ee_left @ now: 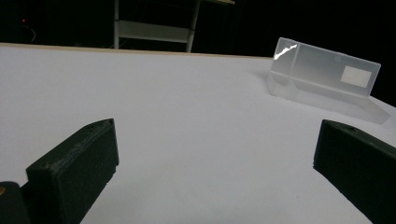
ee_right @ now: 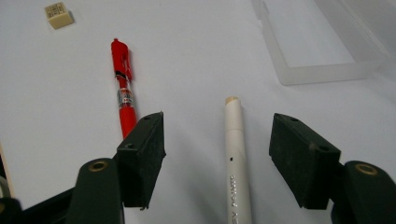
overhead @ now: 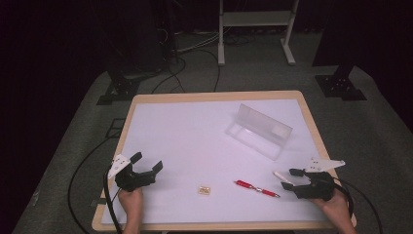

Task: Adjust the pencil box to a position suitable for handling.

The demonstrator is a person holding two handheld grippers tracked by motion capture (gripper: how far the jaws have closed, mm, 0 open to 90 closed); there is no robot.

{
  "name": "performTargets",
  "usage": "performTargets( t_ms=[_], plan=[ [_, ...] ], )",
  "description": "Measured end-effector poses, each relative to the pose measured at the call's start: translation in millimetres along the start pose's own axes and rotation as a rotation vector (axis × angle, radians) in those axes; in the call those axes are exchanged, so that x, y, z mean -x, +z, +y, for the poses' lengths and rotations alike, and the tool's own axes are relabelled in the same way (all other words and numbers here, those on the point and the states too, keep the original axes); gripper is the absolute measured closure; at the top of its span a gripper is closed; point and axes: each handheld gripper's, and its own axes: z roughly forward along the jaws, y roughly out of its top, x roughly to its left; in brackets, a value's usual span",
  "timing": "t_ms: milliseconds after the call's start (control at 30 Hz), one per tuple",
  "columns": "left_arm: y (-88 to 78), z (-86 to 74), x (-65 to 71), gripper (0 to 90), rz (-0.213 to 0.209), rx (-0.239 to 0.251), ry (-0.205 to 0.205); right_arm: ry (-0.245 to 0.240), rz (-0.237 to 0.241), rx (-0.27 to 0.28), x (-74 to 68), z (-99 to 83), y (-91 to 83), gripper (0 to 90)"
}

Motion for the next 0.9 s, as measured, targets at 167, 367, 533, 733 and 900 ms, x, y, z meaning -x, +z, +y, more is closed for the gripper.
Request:
performTargets(
  t_ms=[167, 367, 533, 733, 900],
  plan=[
    [0.1, -0.3, 1.6, 0.0, -0.001, -0.001, 0.01, -0.018, -0.006, -0.008, 1.3, 9.0, 1.8, 33.3],
    [2.1, 0.3, 1.5, 0.0, 0.001, -0.004, 0.01, -0.033, -0.01, -0.006, 2.2, 20.1, 2.3, 32.5],
    [2.3, 0.4, 1.9, 0.0, -0.004, -0.008, 0.024, -0.039, -0.014, -0.003, 2.9, 29.9, 3.3, 31.9],
    [2.2, 0.1, 3.3, 0.0, -0.009, -0.012, 0.035, -0.049, -0.012, -0.008, 3.4, 44.8, 8.6, 30.8],
    [2.5, 0.3, 2.9, 0.0, -0.007, -0.012, 0.034, -0.062, -0.014, -0.019, 4.5, 57.8, 14.2, 30.2]
  ],
)
